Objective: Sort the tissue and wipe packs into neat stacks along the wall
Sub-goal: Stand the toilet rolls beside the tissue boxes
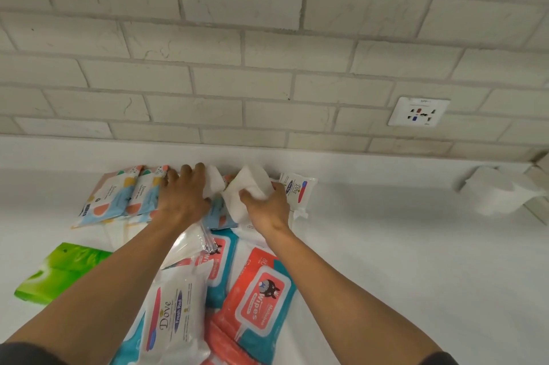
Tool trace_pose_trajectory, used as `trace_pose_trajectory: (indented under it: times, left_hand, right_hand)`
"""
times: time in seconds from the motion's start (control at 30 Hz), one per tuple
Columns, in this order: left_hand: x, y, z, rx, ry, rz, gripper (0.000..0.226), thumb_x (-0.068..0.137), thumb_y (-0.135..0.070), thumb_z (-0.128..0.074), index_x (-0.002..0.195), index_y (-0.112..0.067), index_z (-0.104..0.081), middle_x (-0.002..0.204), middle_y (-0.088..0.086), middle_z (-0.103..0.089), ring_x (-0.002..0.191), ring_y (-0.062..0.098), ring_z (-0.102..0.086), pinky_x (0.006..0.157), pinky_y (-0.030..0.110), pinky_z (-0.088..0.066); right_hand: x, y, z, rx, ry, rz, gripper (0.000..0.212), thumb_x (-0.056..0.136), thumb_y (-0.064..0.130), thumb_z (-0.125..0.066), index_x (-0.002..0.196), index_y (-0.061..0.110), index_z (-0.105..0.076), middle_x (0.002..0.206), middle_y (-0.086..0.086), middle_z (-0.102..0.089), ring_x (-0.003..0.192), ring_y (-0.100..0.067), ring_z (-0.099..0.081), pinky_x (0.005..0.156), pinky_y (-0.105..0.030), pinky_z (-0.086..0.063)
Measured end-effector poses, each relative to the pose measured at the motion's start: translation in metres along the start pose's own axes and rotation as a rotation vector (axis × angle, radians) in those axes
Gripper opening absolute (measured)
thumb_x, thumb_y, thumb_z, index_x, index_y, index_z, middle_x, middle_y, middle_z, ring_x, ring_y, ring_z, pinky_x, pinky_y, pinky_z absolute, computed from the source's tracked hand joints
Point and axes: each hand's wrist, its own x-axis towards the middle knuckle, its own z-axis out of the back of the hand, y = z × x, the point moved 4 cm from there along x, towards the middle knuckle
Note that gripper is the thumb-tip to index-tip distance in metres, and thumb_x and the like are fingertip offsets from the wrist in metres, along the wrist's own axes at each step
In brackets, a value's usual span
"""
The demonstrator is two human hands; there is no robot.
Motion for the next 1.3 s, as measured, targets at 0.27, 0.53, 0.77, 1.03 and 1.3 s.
trace_pose_trajectory:
  times: [0.27,0.53,0.77,1.03,1.3]
  left_hand:
    - [-0.012,-0.020,0.023,-0.221,-0.122,-0.053,0.073,0.079,-0.037,-0.072,0.138,-0.019,-0.034,0.129,0.009,-0.053,0.116,0.034,-0.049,0.098,0.049,-0.044]
    - [-0.037,-0.065,0.041,-0.503,-0.172,-0.126,0.068,0.080,-0.029,-0.070,0.137,-0.015,-0.036,0.125,0.012,-0.057,0.111,0.035,-0.052,0.084,0.046,-0.050]
    - [-0.061,-0.125,0.050,-0.676,-0.161,-0.199,0.065,0.080,-0.029,-0.072,0.132,-0.008,-0.040,0.116,0.016,-0.061,0.103,0.036,-0.058,0.076,0.036,-0.048]
    - [-0.083,-0.222,0.064,-0.816,-0.117,-0.226,0.060,0.078,-0.028,-0.072,0.128,-0.010,-0.044,0.115,0.009,-0.062,0.101,0.031,-0.058,0.073,0.027,-0.040]
    - [-0.095,-0.347,0.060,-0.979,0.022,-0.158,0.056,0.079,-0.026,-0.072,0.125,-0.013,-0.043,0.099,-0.005,-0.053,0.085,0.017,-0.051,0.053,0.014,-0.035]
  right_hand:
    - [-0.010,0.011,0.036,0.095,-0.042,0.032,0.069,0.080,0.031,-0.077,0.135,0.016,-0.038,0.123,-0.001,-0.058,0.107,-0.017,-0.058,0.085,-0.021,-0.046]
    - [-0.021,0.004,0.088,0.165,-0.154,0.057,0.065,0.077,0.029,-0.080,0.129,0.017,-0.043,0.112,0.000,-0.061,0.093,-0.015,-0.058,0.085,-0.026,-0.051]
    - [-0.034,-0.016,0.149,0.200,-0.214,0.081,0.064,0.075,0.027,-0.081,0.127,0.020,-0.044,0.111,0.000,-0.063,0.095,-0.018,-0.063,0.084,-0.031,-0.054]
    - [-0.038,-0.036,0.253,0.253,-0.291,0.088,0.061,0.077,0.028,-0.080,0.126,0.023,-0.043,0.102,0.008,-0.062,0.087,-0.006,-0.063,0.071,-0.021,-0.050]
    - [-0.027,-0.061,0.378,0.218,-0.396,0.102,0.061,0.077,0.026,-0.079,0.127,0.022,-0.044,0.105,0.004,-0.064,0.090,-0.011,-0.064,0.076,-0.025,-0.052]
